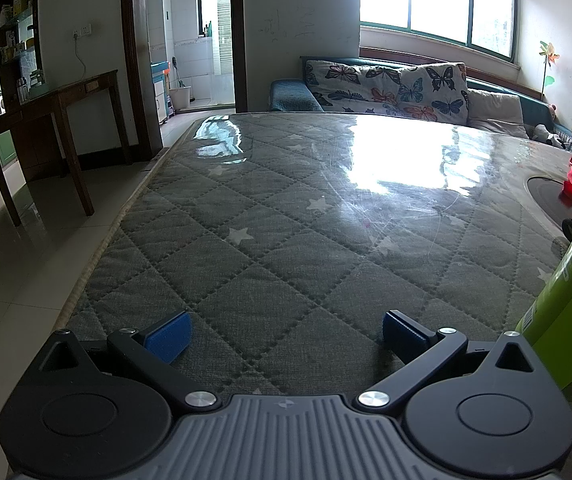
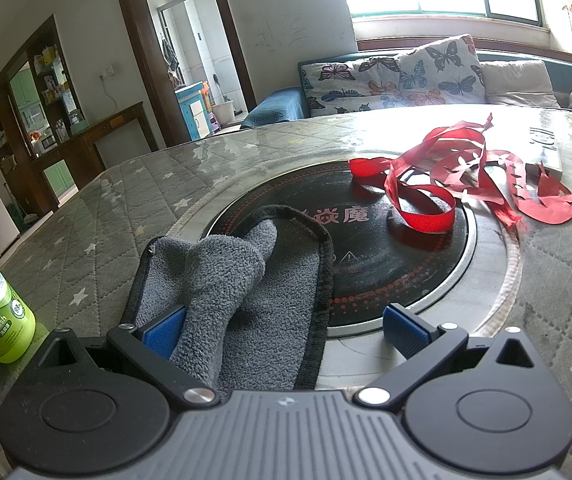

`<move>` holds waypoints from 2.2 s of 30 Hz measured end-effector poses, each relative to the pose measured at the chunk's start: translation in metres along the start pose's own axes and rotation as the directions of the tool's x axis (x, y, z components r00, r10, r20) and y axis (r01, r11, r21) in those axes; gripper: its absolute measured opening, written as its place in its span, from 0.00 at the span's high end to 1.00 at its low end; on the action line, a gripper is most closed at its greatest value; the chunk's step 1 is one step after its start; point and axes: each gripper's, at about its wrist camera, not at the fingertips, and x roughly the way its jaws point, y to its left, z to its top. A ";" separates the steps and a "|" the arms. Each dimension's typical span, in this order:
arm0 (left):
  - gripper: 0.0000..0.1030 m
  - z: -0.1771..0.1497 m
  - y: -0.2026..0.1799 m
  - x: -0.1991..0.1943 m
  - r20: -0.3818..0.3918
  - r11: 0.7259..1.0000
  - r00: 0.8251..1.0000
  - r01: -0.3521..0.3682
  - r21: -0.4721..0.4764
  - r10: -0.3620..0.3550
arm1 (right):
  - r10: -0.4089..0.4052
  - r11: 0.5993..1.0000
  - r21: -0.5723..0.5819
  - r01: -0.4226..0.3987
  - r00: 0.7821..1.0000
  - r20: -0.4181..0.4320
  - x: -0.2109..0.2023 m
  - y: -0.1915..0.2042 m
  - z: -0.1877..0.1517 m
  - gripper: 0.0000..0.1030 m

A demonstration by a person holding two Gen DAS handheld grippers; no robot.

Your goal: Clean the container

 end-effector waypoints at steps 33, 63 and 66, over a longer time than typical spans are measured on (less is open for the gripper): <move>0.00 0.000 0.000 -0.001 0.000 1.000 1.000 0.000 0.000 0.000 | -0.016 1.000 -0.019 0.016 1.000 -0.008 0.001 0.003 0.000 0.00; 0.00 0.000 0.000 0.000 0.000 1.000 1.000 0.001 -0.001 -0.001 | -0.048 0.997 -0.064 0.046 0.999 -0.025 0.009 0.010 0.003 0.00; 0.00 0.000 0.000 0.000 0.000 1.000 1.000 0.001 -0.001 -0.001 | -0.051 0.996 -0.068 0.050 0.998 -0.026 0.009 0.011 0.003 0.00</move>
